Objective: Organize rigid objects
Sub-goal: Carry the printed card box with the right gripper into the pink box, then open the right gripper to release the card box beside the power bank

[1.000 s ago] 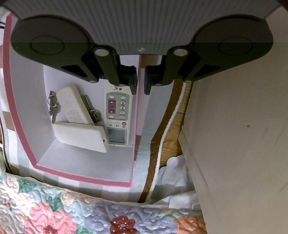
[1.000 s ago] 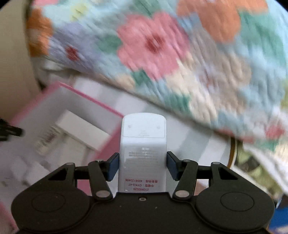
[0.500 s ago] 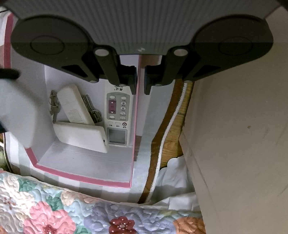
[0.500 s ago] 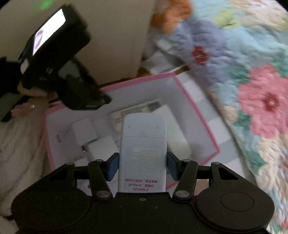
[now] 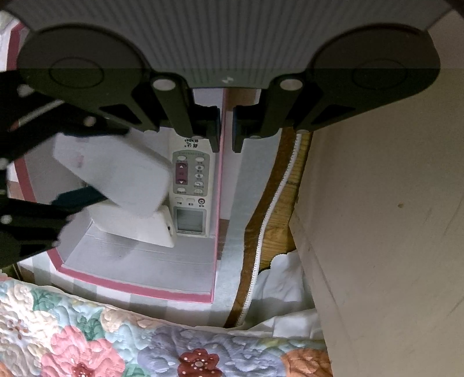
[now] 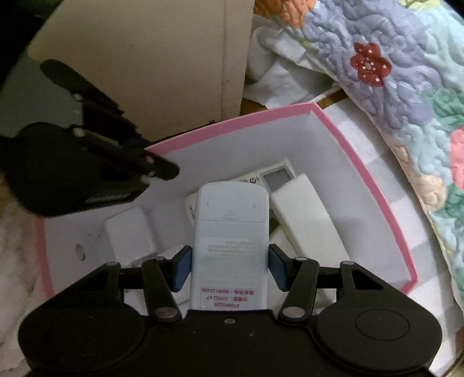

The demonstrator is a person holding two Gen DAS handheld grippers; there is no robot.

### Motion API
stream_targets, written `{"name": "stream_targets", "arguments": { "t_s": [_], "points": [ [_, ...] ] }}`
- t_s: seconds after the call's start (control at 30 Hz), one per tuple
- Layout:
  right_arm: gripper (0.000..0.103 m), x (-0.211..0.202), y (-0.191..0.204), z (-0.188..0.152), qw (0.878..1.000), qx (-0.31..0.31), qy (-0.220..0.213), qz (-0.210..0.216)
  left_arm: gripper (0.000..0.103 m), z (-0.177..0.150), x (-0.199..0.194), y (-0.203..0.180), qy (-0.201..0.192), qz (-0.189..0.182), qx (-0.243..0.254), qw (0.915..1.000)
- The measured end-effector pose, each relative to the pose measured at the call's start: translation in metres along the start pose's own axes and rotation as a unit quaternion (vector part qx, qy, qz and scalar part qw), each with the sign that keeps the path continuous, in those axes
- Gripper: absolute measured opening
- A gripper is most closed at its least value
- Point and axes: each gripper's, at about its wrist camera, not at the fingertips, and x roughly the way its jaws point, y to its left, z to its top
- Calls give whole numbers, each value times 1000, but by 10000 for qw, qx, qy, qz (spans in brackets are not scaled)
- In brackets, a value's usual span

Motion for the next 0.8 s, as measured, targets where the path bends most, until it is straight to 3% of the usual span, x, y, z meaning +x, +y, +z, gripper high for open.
{"name": "stream_targets", "arguments": {
  "t_s": [0.33,0.6,0.8],
  "points": [
    [61,23,-5,3,10000,-6,27,47,7,0,0,0,-3,-6,0,10000],
    [64,11,-32,3,9923,1147,-293,368,7,-1,0,1,-1,-37,-2,10000],
    [64,-14,-49,-12,9815,1807,-578,268,7,-1,0,2,-1,-35,-3,10000]
  ]
}}
